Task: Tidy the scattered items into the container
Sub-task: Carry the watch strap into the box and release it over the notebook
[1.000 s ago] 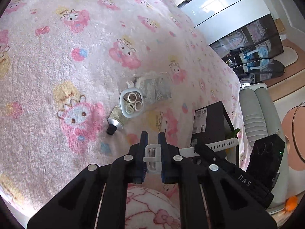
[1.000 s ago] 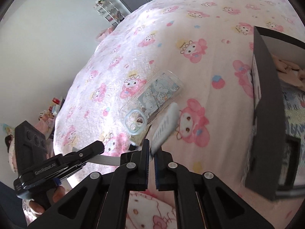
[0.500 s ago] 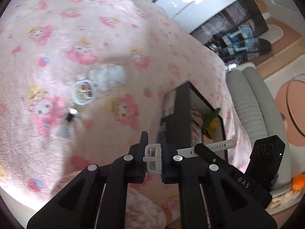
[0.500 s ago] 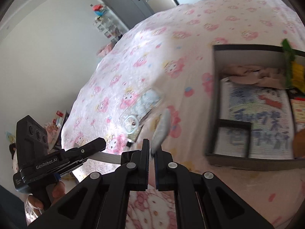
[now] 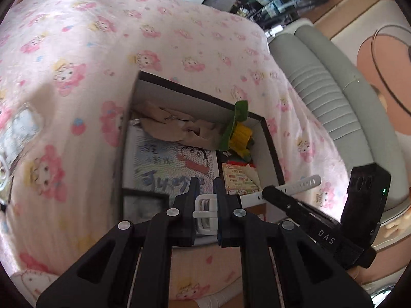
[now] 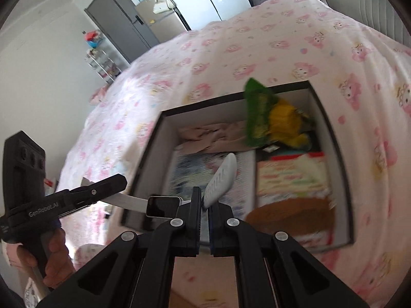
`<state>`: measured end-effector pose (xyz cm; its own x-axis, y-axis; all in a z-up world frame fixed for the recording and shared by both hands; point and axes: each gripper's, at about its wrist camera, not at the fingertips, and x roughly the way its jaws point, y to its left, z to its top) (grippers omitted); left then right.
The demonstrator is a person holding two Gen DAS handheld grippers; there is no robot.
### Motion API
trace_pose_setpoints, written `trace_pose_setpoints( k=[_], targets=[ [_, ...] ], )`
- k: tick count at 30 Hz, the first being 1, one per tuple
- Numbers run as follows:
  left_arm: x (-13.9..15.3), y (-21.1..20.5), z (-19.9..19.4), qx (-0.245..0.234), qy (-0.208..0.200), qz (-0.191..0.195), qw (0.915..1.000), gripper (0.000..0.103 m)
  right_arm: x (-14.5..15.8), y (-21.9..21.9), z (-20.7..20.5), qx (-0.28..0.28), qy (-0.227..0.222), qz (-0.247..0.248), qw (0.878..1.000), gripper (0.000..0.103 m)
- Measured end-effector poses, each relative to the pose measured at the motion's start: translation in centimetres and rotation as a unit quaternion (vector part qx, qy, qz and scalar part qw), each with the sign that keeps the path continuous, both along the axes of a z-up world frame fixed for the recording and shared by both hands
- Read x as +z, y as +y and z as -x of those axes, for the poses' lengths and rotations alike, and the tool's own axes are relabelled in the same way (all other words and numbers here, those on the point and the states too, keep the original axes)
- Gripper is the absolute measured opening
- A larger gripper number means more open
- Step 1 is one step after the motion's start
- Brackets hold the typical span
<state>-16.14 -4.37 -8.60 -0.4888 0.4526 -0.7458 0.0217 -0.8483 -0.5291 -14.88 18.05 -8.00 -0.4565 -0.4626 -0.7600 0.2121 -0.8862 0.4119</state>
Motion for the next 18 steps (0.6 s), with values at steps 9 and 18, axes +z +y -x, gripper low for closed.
trace_pose_setpoints(
  k=[9, 18],
  targets=[
    [-5.5, 3.8, 4.6, -0.023, -0.061, 0.064, 0.9958, 0.010, -6.3, 2.2, 4.3, -0.004, -0.088, -0.006, 0.996, 0.004],
    [-3.5, 2.8, 3.1, 0.005, -0.045, 0.149, 0.9879, 0.030, -5.6, 3.2, 3.2, -0.021, -0.078, -0.077, 0.994, 0.027]
  ],
)
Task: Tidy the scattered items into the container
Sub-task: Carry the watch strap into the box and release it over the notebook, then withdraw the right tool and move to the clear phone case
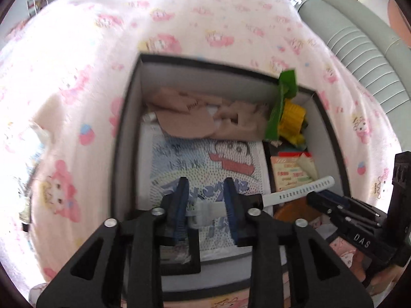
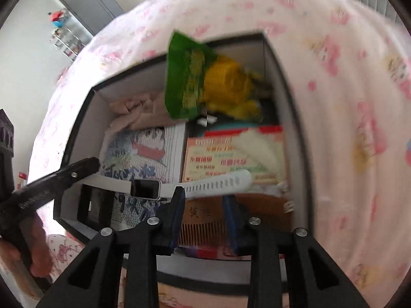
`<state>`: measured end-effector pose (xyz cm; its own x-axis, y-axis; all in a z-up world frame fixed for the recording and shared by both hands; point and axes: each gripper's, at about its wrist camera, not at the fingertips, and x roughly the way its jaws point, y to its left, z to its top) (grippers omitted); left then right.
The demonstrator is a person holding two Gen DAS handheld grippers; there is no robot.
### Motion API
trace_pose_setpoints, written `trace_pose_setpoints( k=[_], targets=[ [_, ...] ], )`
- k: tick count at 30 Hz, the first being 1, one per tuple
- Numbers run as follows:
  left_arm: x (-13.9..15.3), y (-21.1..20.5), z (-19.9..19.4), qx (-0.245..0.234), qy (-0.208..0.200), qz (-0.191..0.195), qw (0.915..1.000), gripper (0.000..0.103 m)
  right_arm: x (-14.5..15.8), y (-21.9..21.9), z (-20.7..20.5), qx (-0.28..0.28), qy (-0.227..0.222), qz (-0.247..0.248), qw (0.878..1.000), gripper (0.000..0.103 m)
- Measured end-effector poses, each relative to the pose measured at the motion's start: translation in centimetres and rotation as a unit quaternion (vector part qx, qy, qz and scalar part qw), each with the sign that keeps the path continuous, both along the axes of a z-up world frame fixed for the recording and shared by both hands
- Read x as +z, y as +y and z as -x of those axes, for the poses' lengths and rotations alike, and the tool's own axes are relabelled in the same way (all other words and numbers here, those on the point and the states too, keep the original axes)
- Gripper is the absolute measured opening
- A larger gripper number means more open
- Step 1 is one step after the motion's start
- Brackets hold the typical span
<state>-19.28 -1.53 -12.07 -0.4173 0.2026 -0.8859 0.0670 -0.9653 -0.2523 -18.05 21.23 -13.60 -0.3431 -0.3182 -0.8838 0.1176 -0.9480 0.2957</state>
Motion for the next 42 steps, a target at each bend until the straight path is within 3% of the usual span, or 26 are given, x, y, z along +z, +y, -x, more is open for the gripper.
trace_pose_setpoints(
  k=[4, 8, 10, 13, 18, 24, 28, 37, 39, 42],
  targets=[
    [1.3, -0.2, -1.2, -0.006, 0.016, -0.013, 0.9998, 0.030, 2.6, 0.4, -0.9, -0.017, 0.062, -0.012, 0.998, 0.030],
    [-0.1, 2.3, -0.9, -0.058, -0.017, -0.027, 0.9978, 0.030, 3.7, -0.5, -1.3, -0.005, 0.101, -0.015, 0.995, 0.030],
    [-1.9, 3.8, -0.4, -0.077, -0.057, -0.029, 0.9949, 0.029, 2.9, -1.8, -1.4, 0.021, 0.097, -0.041, 0.994, 0.030],
    [-4.1, 5.1, 0.3, -0.089, -0.099, -0.014, 0.9910, 0.027, 0.8, -2.3, -0.7, 0.031, 0.055, -0.055, 0.997, 0.030],
    [-5.6, 4.5, 1.7, -0.081, -0.128, -0.023, 0.9882, 0.027, -0.5, -2.8, -0.2, 0.029, 0.036, -0.077, 0.996, 0.030],
    [-3.6, 3.3, 2.0, -0.077, -0.088, -0.046, 0.9920, 0.027, -0.7, -2.6, 0.4, 0.024, 0.036, -0.073, 0.996, 0.030],
    [-3.1, 3.0, 1.8, -0.070, -0.069, -0.026, 0.9948, 0.027, -0.4, -2.4, 0.8, 0.017, 0.049, -0.058, 0.997, 0.030],
    [-5.4, 2.4, 1.9, -0.059, -0.112, -0.044, 0.9909, 0.027, -2.5, -3.6, 2.4, 0.027, -0.005, -0.044, 0.999, 0.030],
    [-5.0, 1.9, 1.3, -0.056, -0.101, -0.060, 0.9914, 0.027, -2.2, -3.4, 2.0, 0.023, -0.007, -0.045, 0.999, 0.030],
    [-3.4, 1.2, -0.3, -0.050, -0.062, -0.051, 0.9955, 0.027, -1.3, -3.3, 1.1, 0.016, 0.012, -0.040, 0.999, 0.030]
  ],
)
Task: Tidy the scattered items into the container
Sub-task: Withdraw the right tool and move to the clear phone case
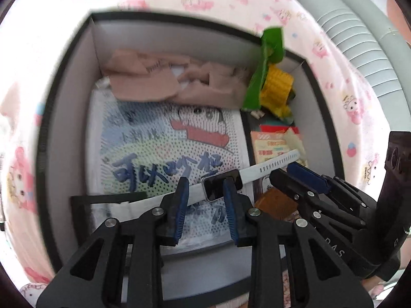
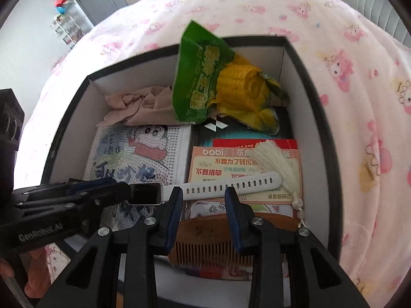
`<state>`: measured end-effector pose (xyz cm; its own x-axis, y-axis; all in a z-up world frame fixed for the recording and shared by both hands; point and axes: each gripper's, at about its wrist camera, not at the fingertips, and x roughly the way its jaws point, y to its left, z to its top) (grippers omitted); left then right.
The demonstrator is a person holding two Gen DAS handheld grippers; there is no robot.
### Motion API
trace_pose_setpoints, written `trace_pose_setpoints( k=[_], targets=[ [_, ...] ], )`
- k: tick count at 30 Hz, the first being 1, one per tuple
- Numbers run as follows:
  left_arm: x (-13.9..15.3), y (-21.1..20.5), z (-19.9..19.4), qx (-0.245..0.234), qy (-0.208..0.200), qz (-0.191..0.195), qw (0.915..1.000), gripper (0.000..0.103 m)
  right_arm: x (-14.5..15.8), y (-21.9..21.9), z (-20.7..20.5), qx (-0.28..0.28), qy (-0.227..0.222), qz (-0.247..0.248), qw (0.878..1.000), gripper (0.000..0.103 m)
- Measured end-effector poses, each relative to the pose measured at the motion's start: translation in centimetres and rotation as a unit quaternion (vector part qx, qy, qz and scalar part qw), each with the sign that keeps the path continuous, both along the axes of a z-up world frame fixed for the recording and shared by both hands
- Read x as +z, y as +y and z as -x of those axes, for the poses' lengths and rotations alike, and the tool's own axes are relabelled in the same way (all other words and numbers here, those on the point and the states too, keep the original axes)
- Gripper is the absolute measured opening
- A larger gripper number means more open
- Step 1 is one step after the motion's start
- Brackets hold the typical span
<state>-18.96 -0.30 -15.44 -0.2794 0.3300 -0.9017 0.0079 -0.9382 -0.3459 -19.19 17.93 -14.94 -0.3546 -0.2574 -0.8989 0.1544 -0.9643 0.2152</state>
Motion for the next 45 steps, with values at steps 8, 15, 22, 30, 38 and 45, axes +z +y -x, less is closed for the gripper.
trace_pose_setpoints(
  k=[8, 15, 22, 30, 38, 45],
  targets=[
    [3.9, -0.5, -4.6, -0.001, 0.072, -0.041, 0.9966, 0.030, 4.1, -0.1, -4.0, -0.022, 0.077, -0.008, 0.997, 0.030],
    [4.9, 2.6, -8.2, -0.036, 0.085, -0.023, 0.9955, 0.031, 4.8, 1.0, -9.2, -0.065, 0.090, 0.005, 0.994, 0.033],
    [6.4, 3.6, -11.2, -0.057, 0.103, -0.016, 0.9929, 0.033, 6.3, 0.5, -13.3, -0.071, 0.100, -0.011, 0.992, 0.038],
    [8.6, 1.0, -14.5, -0.040, 0.129, -0.014, 0.9907, 0.033, 8.6, -2.2, -16.0, -0.051, 0.123, -0.017, 0.991, 0.038],
    [8.9, -3.9, -16.3, -0.012, 0.131, -0.007, 0.9913, 0.033, 9.4, -7.2, -16.8, -0.011, 0.125, -0.023, 0.992, 0.038],
    [7.4, -11.1, -17.8, 0.049, 0.119, 0.000, 0.9917, 0.032, 8.0, -13.9, -15.8, 0.047, 0.103, -0.007, 0.994, 0.037]
  ],
)
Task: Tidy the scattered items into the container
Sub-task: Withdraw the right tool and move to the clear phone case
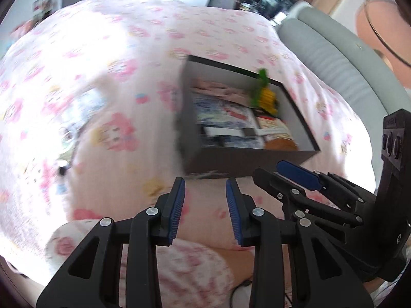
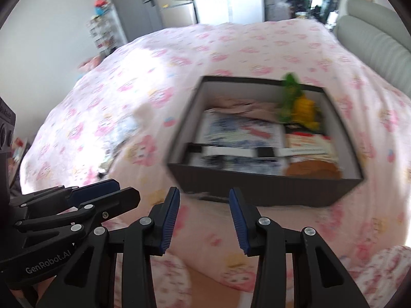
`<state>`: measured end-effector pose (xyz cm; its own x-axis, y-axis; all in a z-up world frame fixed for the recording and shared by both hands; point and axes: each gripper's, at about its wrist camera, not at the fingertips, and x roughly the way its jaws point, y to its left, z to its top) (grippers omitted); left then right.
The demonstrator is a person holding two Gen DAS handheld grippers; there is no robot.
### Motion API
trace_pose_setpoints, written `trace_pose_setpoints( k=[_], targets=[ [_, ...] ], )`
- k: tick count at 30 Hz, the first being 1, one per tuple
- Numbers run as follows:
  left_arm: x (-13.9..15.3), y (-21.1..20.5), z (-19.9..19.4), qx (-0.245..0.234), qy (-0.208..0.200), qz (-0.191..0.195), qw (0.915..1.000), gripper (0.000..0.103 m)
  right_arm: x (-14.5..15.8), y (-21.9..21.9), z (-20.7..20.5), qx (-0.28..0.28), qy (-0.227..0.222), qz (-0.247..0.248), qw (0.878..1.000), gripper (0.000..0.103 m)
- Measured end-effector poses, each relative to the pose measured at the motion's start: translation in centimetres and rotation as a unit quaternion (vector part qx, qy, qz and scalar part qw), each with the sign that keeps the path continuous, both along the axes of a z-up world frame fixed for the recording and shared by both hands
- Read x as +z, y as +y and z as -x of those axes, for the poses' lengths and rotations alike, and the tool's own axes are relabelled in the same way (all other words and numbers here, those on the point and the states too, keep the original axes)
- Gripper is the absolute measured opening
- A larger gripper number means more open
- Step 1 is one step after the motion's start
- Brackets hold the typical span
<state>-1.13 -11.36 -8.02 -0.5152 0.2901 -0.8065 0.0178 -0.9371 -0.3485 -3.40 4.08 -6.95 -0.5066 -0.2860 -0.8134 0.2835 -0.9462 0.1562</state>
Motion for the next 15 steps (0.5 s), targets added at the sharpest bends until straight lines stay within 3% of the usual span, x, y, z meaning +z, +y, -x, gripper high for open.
trace_pose_setpoints(
  k=[7, 15],
  targets=[
    [-2.7, -9.9, -1.3, 0.093, -0.014, -0.042, 0.9947, 0.034, -2.2, -8.7, 2.5, 0.092, -0.050, 0.041, 0.994, 0.037],
    [-7.1, -19.3, 0.6, 0.192, -0.037, -0.077, 0.9776, 0.034, -4.3, -15.0, 8.6, 0.106, -0.049, 0.023, 0.993, 0.037]
  ],
)
